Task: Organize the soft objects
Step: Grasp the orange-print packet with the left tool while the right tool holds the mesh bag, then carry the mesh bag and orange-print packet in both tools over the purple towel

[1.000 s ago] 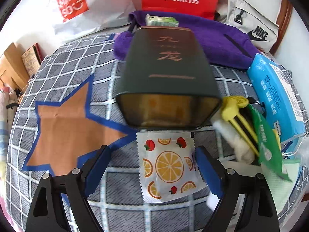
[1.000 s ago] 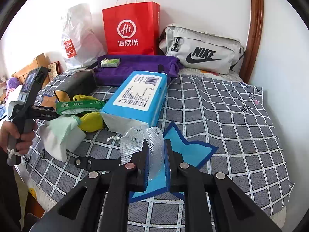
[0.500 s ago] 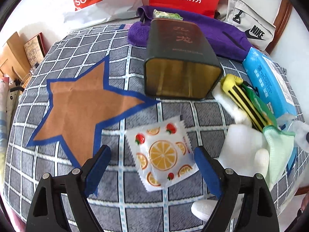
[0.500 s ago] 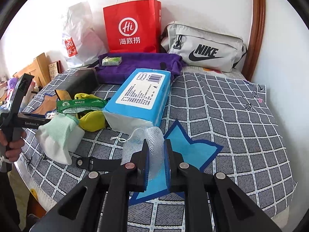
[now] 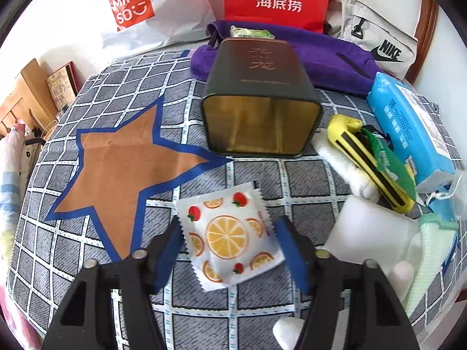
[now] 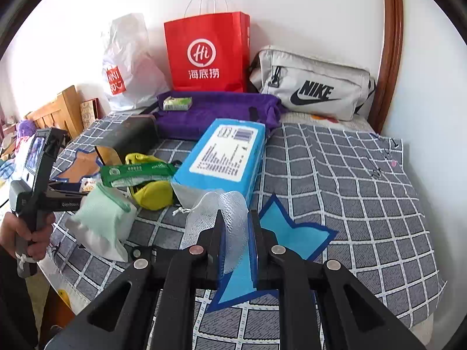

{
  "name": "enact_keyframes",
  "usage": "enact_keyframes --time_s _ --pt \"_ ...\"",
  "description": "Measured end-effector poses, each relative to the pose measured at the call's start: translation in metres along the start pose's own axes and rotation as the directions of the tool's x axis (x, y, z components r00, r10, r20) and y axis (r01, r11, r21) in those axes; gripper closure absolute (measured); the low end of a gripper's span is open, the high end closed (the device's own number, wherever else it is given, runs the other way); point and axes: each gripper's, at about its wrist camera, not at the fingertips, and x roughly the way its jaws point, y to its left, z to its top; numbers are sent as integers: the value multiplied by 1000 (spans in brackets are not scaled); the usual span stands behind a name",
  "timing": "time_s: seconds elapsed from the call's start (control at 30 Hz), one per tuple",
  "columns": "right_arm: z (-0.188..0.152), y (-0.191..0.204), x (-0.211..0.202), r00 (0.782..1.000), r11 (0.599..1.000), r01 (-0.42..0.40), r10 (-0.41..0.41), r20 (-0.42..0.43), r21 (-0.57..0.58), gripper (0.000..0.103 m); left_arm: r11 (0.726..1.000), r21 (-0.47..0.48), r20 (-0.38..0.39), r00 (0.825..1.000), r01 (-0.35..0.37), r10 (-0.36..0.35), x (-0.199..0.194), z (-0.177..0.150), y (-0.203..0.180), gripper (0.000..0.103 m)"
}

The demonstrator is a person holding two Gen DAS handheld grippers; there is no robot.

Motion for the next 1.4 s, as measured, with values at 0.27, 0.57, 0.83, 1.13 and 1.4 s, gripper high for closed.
enact_keyframes --time_s 0.27,0.57,0.83,1.13,1.4 --pt "20 2 -13 999 1000 11 -10 36 -15 90 999 -40 -22 999 32 -33 -3 3 1 63" --pt "36 9 -13 999 999 -4 6 50 -33 90 982 -120 -47 988 144 -150 -9 2 19 81" --pt "45 17 -9 998 998 -30 33 51 -56 90 977 -144 -11 987 157 -160 -30 9 26 83" --pt "63 8 -5 998 999 -16 18 55 -51 89 979 -133 70 986 157 -149 -65 36 25 83" --pt "85 0 4 998 999 -2 5 67 -48 89 982 -114 123 983 151 -137 -78 71 19 83"
